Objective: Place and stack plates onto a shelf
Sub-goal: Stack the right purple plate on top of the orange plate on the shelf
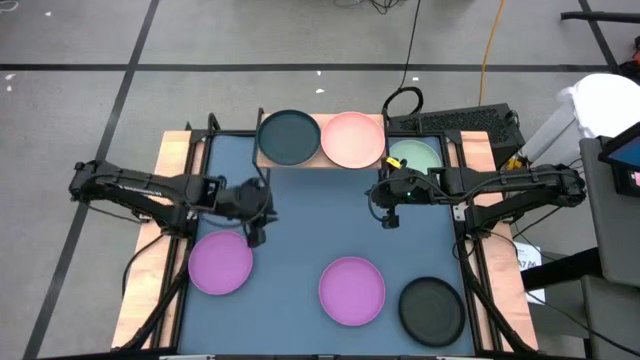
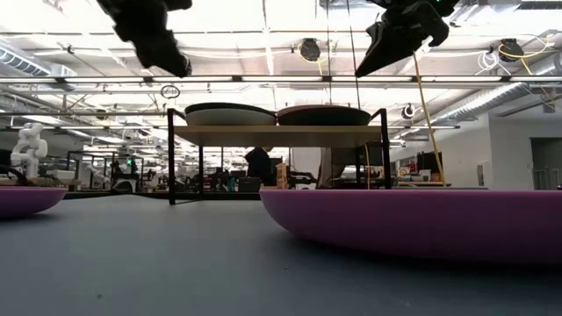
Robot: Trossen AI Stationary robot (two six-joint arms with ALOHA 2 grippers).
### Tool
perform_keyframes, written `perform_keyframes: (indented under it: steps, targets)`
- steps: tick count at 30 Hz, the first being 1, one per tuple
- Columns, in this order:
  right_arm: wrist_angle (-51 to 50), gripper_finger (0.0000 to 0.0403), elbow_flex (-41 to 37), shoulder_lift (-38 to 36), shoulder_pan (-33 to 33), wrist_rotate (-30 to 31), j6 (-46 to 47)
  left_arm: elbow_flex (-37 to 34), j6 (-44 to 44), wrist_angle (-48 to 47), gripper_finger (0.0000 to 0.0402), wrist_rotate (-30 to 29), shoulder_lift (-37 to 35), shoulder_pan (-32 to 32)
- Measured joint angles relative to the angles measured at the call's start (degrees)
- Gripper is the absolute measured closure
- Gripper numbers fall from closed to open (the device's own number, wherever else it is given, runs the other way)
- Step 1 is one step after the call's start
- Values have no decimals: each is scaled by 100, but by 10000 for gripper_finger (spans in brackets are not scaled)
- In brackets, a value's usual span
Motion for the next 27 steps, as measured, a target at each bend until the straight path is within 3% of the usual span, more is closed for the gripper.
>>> perform_keyframes:
  steps: [6,11,14,20,27]
  targets:
    - [1,403,0,0,130,-1,403,-268,-673,-95,321,-463,-2,-927]
    - [0,403,0,0,376,-34,557,-841,-1521,5,321,-479,0,-1501]
    - [1,403,0,0,508,-396,631,-1076,-2160,57,321,-481,0,-1759]
    - [36,403,-216,-2,897,-603,1397,-1272,-3081,131,321,-485,0,-2305]
    - [215,403,-726,4,1211,-608,1560,-1305,-3246,132,320,-938,0,-2975]
